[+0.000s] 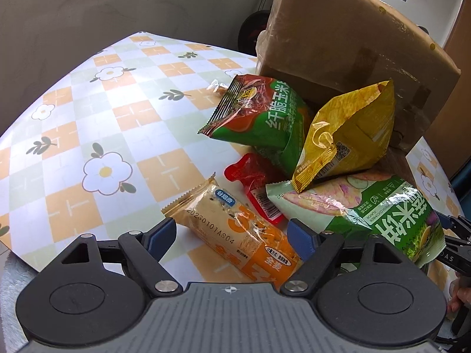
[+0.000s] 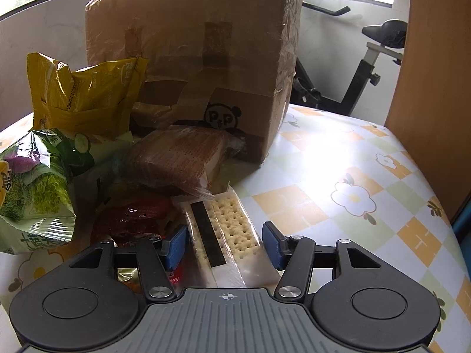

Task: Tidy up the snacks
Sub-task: 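Lower the left tool to the granola bar while the right tool approaches the cracker pack, then close the left tool on the granola bar while the right tool grasps the cracker pack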

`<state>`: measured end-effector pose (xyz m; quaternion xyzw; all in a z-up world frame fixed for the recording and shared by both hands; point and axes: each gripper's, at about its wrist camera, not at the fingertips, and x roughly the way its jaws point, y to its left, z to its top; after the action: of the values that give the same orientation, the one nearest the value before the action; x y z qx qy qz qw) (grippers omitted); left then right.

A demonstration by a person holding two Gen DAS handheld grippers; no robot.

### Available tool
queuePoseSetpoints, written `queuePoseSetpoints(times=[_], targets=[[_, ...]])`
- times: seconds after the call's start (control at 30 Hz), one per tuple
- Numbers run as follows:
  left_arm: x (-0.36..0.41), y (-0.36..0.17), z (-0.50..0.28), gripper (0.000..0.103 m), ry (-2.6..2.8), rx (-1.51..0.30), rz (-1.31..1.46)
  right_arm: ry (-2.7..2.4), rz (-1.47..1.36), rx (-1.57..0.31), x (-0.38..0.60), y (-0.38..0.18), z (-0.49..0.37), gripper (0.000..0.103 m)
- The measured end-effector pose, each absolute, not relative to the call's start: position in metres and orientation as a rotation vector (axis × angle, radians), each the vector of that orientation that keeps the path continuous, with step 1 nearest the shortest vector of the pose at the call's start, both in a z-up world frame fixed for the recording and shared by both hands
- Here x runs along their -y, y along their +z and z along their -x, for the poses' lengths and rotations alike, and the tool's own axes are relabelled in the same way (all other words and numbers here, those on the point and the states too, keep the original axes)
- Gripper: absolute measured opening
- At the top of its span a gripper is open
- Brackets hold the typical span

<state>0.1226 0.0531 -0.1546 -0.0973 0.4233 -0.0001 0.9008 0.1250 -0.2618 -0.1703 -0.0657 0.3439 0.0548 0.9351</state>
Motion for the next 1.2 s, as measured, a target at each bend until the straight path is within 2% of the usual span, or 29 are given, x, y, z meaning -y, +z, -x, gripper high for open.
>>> queuePoseSetpoints(times=[0.17,0.23,0.3,0.6,0.83,0.97,1.2], targets=[[-0.052,-0.162,-0.132,0.08,0.004,-0.899,0.199,0.092,0.078,-0.688,0.27,-0.17,-0.118,0.051],[-0.053,-0.161,-0.133,0.066,0.0,-0.885,0.206,0.087,0.061,-0.686,0.273,-0.169,-0.118,0.051],[-0.054,-0.161,-0.135,0.065,0.005,-0.878,0.207,0.082,0.048,-0.686,0.275,-0.169,-0.119,0.05],[-0.055,-0.164,-0.135,0.065,0.017,-0.867,0.224,0.07,0.018,-0.695,0.281,-0.17,-0.119,0.051],[-0.06,-0.168,-0.135,0.065,0.014,-0.86,0.269,0.064,0.013,-0.795,0.28,-0.165,-0.146,0.052],[-0.061,-0.169,-0.135,0.065,0.012,-0.857,0.281,0.042,-0.036,-0.79,0.283,-0.166,-0.155,0.052],[-0.058,-0.169,-0.137,0.066,0.01,-0.853,0.267,0.08,0.052,-0.787,0.284,-0.168,-0.149,0.053]])
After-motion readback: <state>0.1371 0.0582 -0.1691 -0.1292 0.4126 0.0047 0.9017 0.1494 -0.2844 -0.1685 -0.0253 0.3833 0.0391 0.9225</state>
